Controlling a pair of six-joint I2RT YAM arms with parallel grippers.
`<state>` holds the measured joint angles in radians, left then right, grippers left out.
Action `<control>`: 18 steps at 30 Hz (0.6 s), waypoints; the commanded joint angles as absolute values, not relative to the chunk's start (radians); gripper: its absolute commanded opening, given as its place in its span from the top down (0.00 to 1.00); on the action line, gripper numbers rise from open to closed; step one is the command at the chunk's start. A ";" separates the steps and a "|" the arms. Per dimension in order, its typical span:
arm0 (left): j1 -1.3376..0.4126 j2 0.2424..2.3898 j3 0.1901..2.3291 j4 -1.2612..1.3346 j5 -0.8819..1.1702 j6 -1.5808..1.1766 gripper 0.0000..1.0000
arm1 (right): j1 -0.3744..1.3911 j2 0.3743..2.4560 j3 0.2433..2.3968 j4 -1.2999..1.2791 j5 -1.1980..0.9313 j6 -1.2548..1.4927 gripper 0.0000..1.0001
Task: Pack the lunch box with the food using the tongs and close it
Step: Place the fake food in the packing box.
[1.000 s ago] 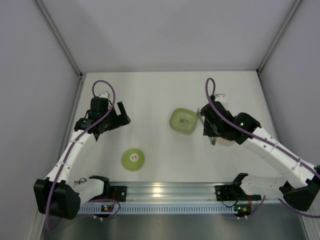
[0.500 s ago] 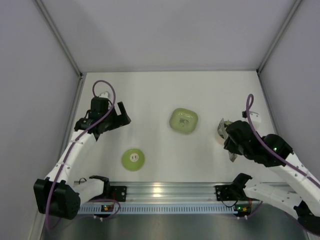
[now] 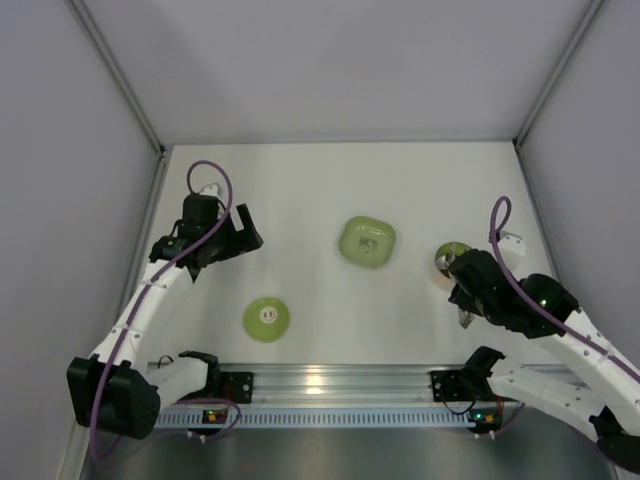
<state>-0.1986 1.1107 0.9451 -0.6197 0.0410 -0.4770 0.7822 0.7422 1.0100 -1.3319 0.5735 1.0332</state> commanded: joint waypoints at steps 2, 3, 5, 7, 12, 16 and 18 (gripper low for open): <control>-0.204 1.115 0.945 -0.565 0.051 -0.477 0.01 | 0.770 0.747 1.002 -1.502 0.624 1.066 0.63; -0.204 1.118 0.945 -0.565 0.051 -0.477 0.01 | 0.772 0.750 1.000 -1.500 0.624 1.065 0.62; -0.206 1.117 0.945 -0.565 0.049 -0.477 0.01 | 0.772 0.756 1.002 -1.496 0.630 1.062 0.61; -0.206 1.117 0.945 -0.565 0.048 -0.477 0.01 | 0.770 0.759 1.005 -1.496 0.634 1.058 0.61; -0.206 1.115 0.945 -0.568 0.043 -0.477 0.01 | 0.772 0.762 1.006 -1.483 0.634 1.049 0.59; -0.206 1.117 0.945 -0.568 0.043 -0.477 0.01 | 0.772 0.768 1.022 -1.474 0.635 1.034 0.59; -0.206 1.117 0.945 -0.568 0.043 -0.476 0.01 | 0.772 0.773 1.037 -1.471 0.638 1.028 0.59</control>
